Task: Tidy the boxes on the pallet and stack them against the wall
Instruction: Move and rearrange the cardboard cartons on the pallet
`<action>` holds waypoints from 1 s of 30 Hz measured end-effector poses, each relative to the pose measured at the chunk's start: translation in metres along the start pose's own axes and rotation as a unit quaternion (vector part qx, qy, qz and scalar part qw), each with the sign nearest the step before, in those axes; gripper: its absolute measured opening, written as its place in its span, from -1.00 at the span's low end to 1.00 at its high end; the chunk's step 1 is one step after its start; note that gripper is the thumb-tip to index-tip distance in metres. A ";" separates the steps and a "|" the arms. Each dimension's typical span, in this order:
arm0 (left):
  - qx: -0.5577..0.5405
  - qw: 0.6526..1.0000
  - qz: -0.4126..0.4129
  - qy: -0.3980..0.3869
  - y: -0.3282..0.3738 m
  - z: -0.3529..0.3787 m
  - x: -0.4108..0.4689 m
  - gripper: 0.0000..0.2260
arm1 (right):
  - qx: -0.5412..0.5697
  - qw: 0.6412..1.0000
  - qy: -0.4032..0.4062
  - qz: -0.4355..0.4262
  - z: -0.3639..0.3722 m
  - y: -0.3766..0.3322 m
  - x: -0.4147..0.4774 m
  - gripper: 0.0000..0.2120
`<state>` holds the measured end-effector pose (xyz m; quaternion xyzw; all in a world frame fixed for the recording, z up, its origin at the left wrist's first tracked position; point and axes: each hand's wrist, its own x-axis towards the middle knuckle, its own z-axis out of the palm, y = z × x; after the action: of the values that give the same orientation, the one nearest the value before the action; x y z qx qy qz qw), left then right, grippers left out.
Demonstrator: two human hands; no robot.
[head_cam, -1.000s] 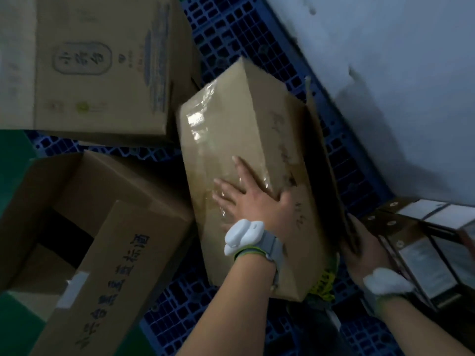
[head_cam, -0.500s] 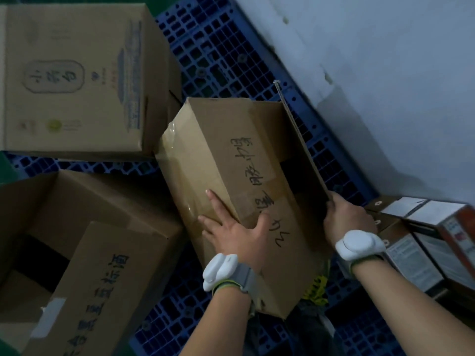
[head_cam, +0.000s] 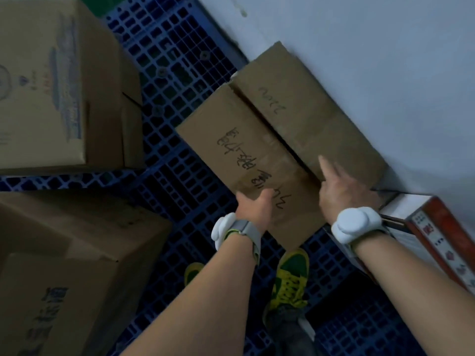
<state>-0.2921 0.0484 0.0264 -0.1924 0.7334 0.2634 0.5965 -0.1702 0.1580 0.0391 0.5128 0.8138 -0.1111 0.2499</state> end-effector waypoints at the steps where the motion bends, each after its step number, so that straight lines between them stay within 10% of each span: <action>1: -0.007 0.999 -0.018 0.027 0.006 0.003 0.006 -0.14 | 0.005 1.000 -0.011 0.003 0.008 0.003 0.004 -0.37; 7: 0.030 0.994 -0.005 0.105 0.019 -0.010 0.038 -0.31 | -0.019 0.998 -0.052 0.026 0.031 0.021 0.036 -0.10; 30: 0.143 0.988 -0.017 0.059 -0.008 0.029 0.017 -0.08 | -0.077 0.992 -0.091 0.039 0.039 0.050 0.018 -0.25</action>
<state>-0.2683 0.0604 0.0044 -0.1328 0.7940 0.1333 0.5781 -0.1208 0.1771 0.0005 0.5109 0.7735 -0.0842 0.3655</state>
